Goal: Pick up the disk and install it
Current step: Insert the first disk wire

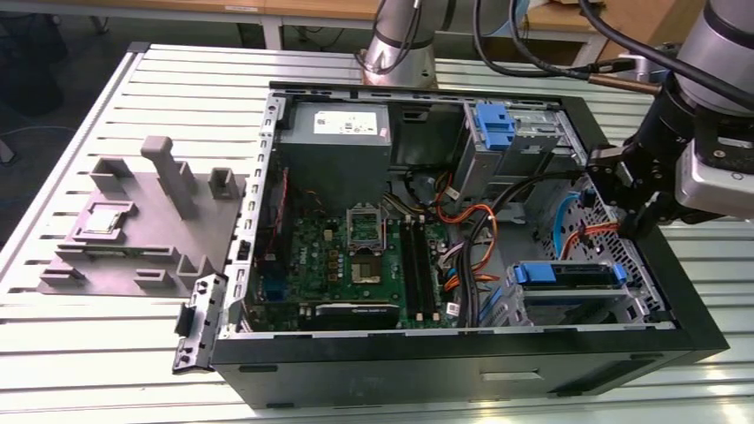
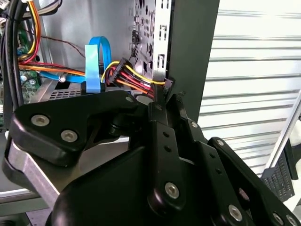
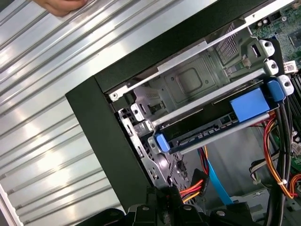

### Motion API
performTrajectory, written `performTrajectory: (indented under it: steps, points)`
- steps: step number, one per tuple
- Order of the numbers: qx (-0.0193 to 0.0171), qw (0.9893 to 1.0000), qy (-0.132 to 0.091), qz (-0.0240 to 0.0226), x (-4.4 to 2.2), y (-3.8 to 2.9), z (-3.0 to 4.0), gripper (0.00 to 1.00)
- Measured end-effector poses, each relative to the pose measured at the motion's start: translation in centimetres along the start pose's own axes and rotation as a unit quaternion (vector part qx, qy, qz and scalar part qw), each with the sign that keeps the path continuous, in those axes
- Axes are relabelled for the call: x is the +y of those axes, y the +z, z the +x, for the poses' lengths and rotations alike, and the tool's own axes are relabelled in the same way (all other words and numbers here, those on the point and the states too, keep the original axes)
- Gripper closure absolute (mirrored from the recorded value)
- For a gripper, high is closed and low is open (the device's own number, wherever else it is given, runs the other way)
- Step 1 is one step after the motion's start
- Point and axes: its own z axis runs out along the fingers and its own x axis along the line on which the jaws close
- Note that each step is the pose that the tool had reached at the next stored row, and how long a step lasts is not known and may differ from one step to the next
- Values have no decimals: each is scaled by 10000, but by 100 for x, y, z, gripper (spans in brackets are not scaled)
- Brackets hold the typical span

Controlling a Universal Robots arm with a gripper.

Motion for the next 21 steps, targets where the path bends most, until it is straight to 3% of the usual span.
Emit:
performTrajectory:
  steps: [3, 5, 11, 18, 21]
  points:
    - [6, 10000, -8, -12, 0, 15, -1, 75]
    - [9, 10000, -15, -18, -1, 4, 3, 81]
    - [18, 10000, -25, -36, -18, -108, 25, 82]
    - [34, 10000, -34, -66, -13, -112, 22, 83]
    - [40, 10000, -37, -76, 16, -123, -13, 84]
